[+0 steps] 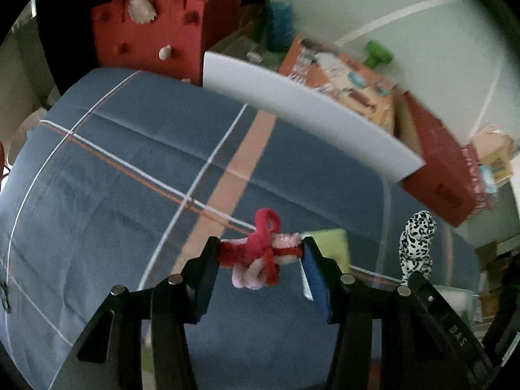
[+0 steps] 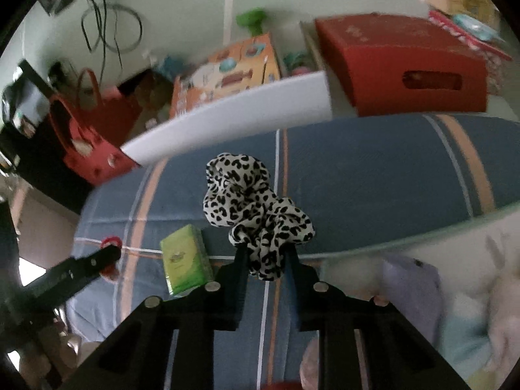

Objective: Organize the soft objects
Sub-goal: 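Carry the scrunchie and red flower over the tray with both tools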

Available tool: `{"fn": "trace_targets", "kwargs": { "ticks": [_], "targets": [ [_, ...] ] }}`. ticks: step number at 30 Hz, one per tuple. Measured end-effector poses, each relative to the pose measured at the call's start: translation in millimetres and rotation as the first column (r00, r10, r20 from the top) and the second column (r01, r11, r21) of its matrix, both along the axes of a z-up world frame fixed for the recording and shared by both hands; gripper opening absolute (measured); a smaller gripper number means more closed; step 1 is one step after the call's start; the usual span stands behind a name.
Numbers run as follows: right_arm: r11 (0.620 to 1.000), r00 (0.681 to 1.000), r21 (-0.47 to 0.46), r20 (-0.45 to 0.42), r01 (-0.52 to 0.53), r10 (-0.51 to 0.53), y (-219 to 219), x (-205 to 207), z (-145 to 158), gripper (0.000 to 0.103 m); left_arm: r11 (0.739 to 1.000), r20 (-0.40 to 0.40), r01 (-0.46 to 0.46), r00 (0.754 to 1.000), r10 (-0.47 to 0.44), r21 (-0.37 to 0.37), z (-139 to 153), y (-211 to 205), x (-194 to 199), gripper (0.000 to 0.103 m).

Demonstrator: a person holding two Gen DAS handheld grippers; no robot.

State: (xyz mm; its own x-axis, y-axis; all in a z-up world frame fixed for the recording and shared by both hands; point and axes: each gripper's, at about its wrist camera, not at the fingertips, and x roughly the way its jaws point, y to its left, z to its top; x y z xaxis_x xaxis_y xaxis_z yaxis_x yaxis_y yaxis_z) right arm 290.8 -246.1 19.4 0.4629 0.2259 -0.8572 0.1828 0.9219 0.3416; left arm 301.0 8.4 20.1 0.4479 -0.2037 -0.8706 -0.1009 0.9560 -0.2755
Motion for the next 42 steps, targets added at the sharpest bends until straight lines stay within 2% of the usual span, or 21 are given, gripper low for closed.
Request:
{"fn": "trace_targets", "kwargs": {
  "ticks": [9,14,18,24,28,36,42],
  "targets": [
    [0.997,0.983,0.025,0.164,0.075,-0.078,-2,-73,60,0.023,0.998,0.144,0.052,0.989,-0.046,-0.036,50,-22,-60,0.052],
    [0.991,0.97,-0.008,0.205,0.132,-0.128,-4,-105,86,0.023,0.997,0.182,0.053,0.982,-0.041,-0.06,66,-27,-86,0.052],
    [0.979,0.953,0.011,0.226,0.206,-0.203,-16,-135,98,0.023,0.997,0.225,0.063,0.973,-0.052,-0.04,80,-37,-107,0.052],
    [0.957,0.931,0.021,0.227,0.29,-0.287,-35,-174,104,0.023,0.994,0.256,0.095,0.963,-0.079,-0.049,89,-52,-130,0.052],
    [0.94,0.915,-0.011,0.23,0.342,-0.33,-48,-194,108,0.023,0.99,0.26,0.13,0.959,-0.113,-0.049,87,-68,-136,0.052],
    [0.915,0.903,-0.077,0.215,0.396,-0.373,-74,-208,105,0.023,0.971,0.266,0.238,0.937,-0.227,-0.009,76,-109,-144,0.052],
    [0.872,0.881,-0.148,0.162,0.467,-0.445,-108,-219,96,0.023,0.952,0.245,0.306,0.922,-0.299,0.009,67,-134,-150,0.052]
  ]
}}
